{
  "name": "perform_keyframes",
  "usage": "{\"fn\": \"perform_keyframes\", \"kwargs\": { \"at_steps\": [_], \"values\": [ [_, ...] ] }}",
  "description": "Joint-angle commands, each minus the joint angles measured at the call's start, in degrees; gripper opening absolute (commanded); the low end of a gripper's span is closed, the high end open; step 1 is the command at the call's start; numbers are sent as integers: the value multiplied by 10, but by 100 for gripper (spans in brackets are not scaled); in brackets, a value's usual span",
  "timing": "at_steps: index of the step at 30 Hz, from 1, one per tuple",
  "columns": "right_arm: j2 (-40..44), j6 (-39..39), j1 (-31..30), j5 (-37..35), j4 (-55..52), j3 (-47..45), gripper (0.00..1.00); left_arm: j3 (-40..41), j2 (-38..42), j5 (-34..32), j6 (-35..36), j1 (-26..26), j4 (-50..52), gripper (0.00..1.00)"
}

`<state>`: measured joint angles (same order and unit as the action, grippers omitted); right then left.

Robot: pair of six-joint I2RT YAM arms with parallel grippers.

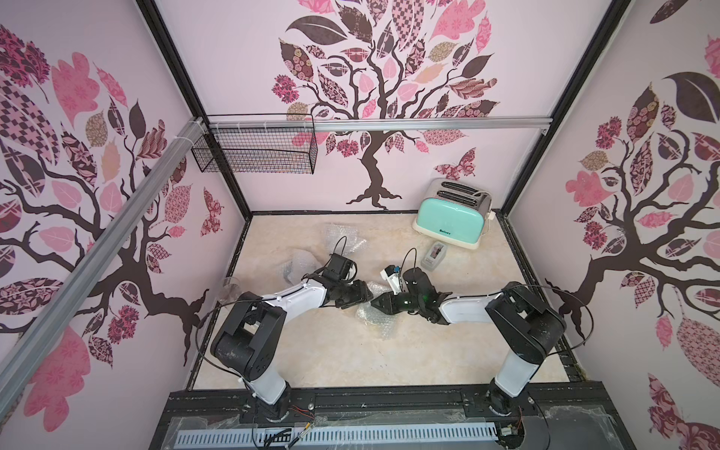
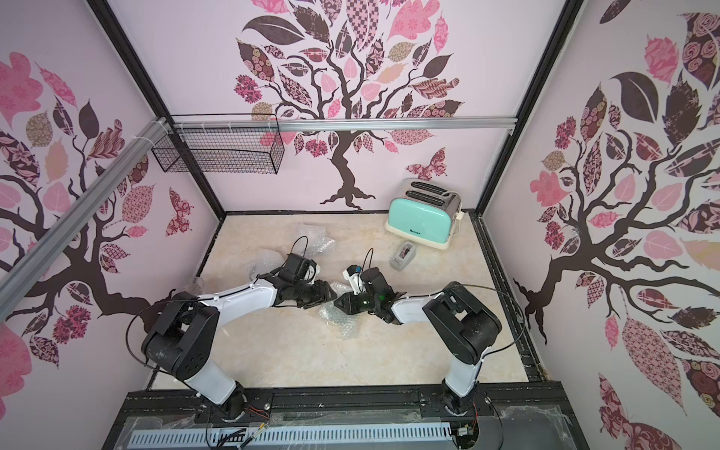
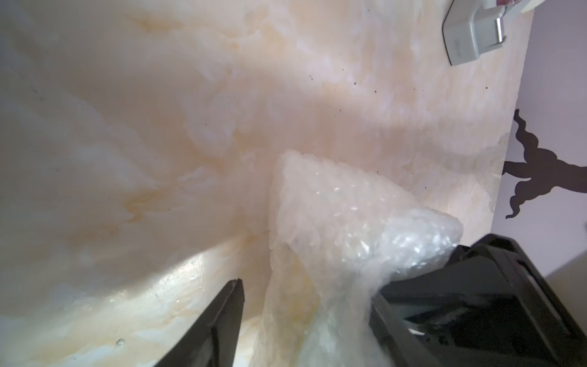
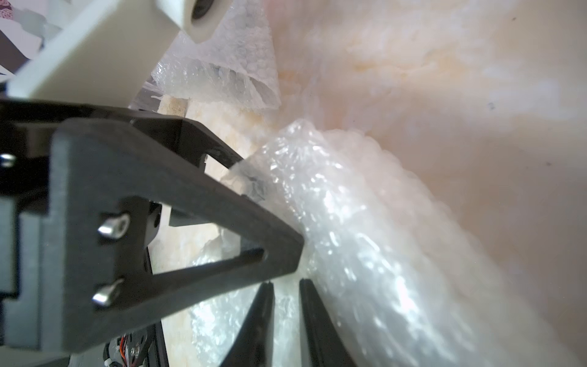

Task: Wrap bowls in bubble wrap
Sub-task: Wrap the bowl in bubble wrap.

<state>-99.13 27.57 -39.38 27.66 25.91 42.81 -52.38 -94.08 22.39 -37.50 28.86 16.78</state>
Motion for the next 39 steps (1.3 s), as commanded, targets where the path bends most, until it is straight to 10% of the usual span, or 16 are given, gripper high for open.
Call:
{"fn": "perform_keyframes", "kwargs": {
  "at_steps": [1, 29, 39],
  "values": [
    [24, -29, -3, -14, -54, -1, 22, 12, 26, -11, 1, -1, 6, 54],
    [76, -47, 16, -29, -93, -2, 26, 85, 50, 66, -48, -10, -81, 2],
    [154, -42, 22, 13, -119, -28, 31, 124, 90, 74, -91, -9, -120, 0]
  ]
}}
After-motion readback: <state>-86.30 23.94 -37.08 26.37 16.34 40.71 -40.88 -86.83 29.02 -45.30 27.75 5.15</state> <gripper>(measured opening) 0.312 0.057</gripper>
